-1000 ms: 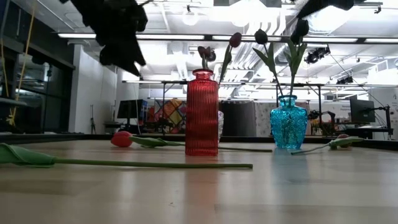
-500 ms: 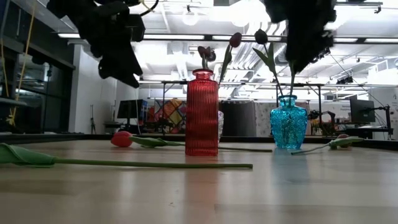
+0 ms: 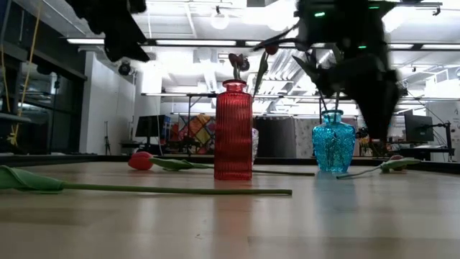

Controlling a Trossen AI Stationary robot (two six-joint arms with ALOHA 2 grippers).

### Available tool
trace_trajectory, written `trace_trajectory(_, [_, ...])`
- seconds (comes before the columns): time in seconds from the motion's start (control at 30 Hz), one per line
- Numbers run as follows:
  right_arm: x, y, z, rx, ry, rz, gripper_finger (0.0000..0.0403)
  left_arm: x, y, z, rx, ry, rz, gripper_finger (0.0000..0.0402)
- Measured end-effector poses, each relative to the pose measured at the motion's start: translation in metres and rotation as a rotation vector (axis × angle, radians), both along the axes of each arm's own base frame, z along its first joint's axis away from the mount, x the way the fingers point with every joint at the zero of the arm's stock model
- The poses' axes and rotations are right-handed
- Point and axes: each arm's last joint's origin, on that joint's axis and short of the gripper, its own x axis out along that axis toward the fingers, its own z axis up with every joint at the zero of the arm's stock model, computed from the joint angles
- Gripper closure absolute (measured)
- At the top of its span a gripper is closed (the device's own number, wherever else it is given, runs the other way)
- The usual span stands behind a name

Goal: Sort flowers into vase by color
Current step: Put the dark red flower into the transparent vase

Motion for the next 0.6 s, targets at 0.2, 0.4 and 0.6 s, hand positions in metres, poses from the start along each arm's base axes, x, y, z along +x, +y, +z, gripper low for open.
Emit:
trace_trajectory(0.2, [-0.052, -0.002, 0.000, -0.007, -0.195, -0.523, 0.0194, -0.014, 0.002, 0.014, 0.065, -0.089, 0.067, 0.0195])
trace_trajectory(0.4, [-0.096, -0.010, -0.011, -0.155, -0.349, -1.072, 0.0194, -0.012, 0.003, 0.021, 0.097, -0.166, 0.110, 0.0195])
trace_trajectory(0.6, [-0.113, -0.012, -0.036, -0.175, -0.359, -1.254, 0.0194, -0.011, 0.003, 0.022, 0.095, -0.182, 0.123, 0.0195])
